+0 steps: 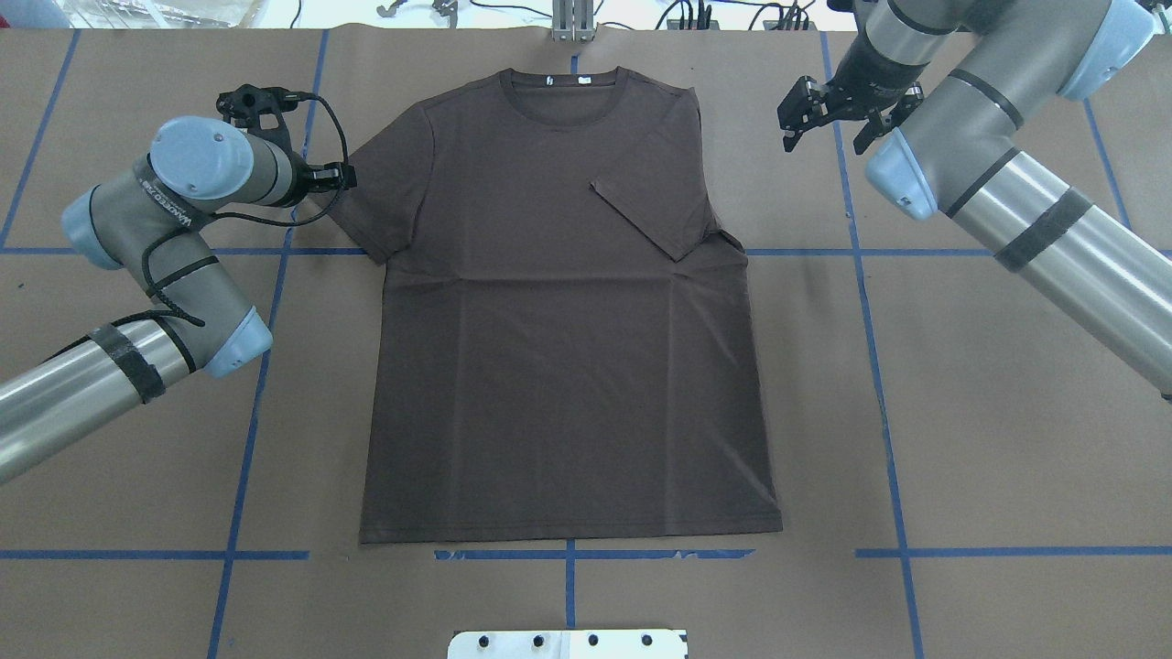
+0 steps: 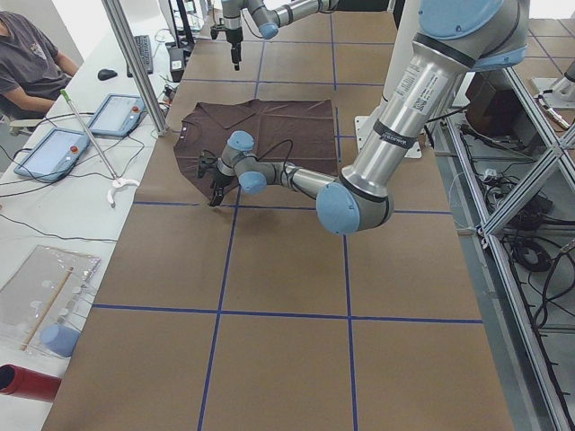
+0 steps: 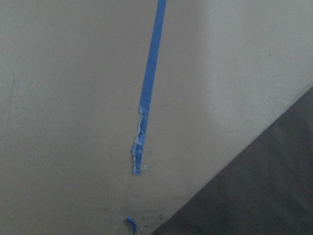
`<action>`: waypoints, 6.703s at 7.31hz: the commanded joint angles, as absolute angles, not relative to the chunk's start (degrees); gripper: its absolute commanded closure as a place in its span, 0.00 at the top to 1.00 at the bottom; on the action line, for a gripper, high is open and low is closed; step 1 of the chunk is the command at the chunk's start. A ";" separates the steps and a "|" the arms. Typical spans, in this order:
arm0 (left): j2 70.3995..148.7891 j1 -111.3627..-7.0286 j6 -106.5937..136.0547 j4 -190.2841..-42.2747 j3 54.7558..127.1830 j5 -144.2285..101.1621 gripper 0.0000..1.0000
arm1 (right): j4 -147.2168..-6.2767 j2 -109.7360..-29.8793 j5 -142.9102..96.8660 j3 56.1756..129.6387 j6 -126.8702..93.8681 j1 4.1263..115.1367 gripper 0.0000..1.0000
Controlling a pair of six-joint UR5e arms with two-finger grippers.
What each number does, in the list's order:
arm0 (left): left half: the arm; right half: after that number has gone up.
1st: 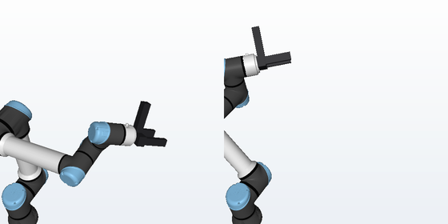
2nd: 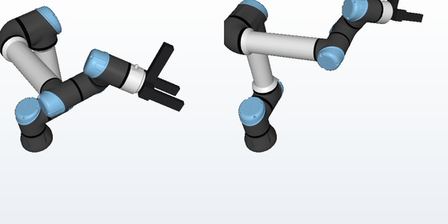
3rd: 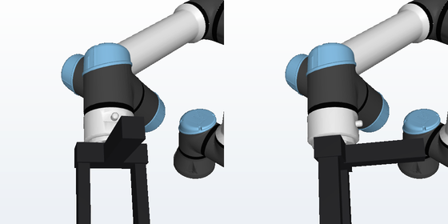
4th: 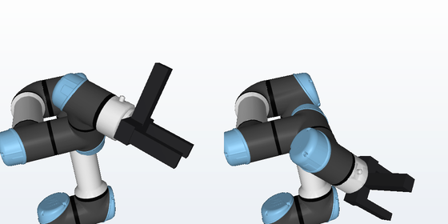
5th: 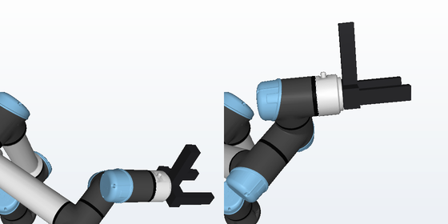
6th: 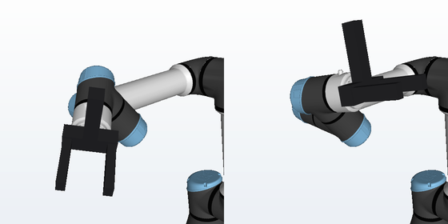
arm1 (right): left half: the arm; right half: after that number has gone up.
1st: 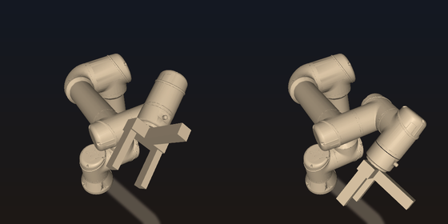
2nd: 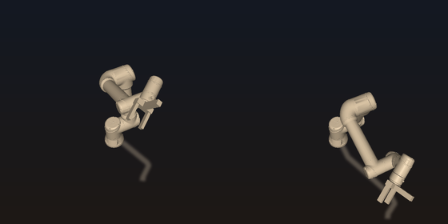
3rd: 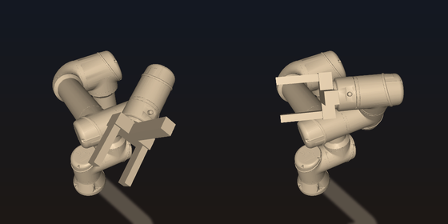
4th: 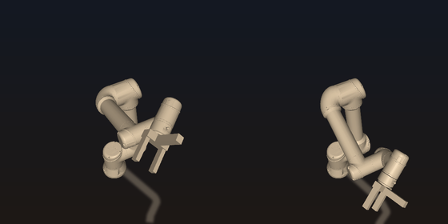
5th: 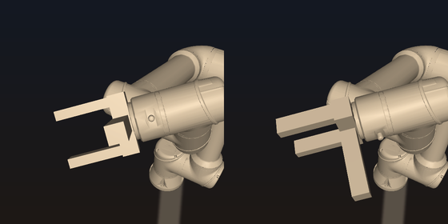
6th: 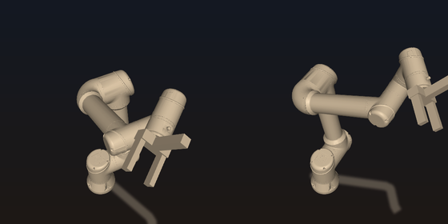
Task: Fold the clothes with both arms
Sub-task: 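Move the left gripper to the sleeve nearest it while the right gripper withdraws, then fold the sleeve nearest the left gripper inward onto the shirt body, then move the right gripper to the hem corner nearest the robot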
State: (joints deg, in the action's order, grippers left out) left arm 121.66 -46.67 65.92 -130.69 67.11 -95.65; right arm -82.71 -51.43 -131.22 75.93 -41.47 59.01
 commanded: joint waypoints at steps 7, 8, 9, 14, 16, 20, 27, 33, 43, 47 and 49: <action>122.43 -47.02 65.74 -129.21 69.59 -96.41 0.00 | -82.62 -51.68 -131.13 75.94 -41.31 58.97 1.00; 124.35 -47.20 65.74 -123.80 72.22 -97.98 0.00 | -82.53 -51.85 -131.13 75.94 -41.22 58.89 1.00; 128.54 -47.46 65.83 -116.88 73.55 -98.69 0.00 | -82.53 -51.94 -131.05 75.94 -41.13 58.89 1.00; 142.38 -43.08 75.32 -117.92 60.58 -98.70 0.00 | -75.08 -55.36 -130.87 75.85 -41.92 58.19 1.00; 142.47 -42.45 75.06 -121.37 59.15 -98.61 0.99 | -74.97 -55.37 -130.87 75.85 -41.84 58.18 1.00; 136.45 -42.80 74.44 -119.30 70.85 -104.48 1.00 | -74.71 -60.34 -130.87 80.39 -47.68 55.56 1.00; 121.02 -42.71 66.36 -105.56 100.90 -104.77 1.00 | -72.37 -83.41 -105.14 113.88 -79.88 26.14 1.00; 120.94 -42.71 66.71 -105.47 102.57 -104.68 1.00 | -73.74 -82.88 -100.81 113.03 -82.88 15.83 0.96; 120.85 -42.71 66.71 -105.47 102.92 -104.68 1.00 | -74.00 -82.97 -103.36 114.52 -82.79 16.61 0.00; 113.26 -41.75 73.77 -106.95 105.18 -108.60 1.00 | -74.09 -82.97 -103.01 116.88 -82.79 18.45 0.00; 101.21 -31.25 87.04 -110.21 114.83 -104.71 1.00 | -74.00 -83.06 -102.83 118.73 -82.79 20.39 0.00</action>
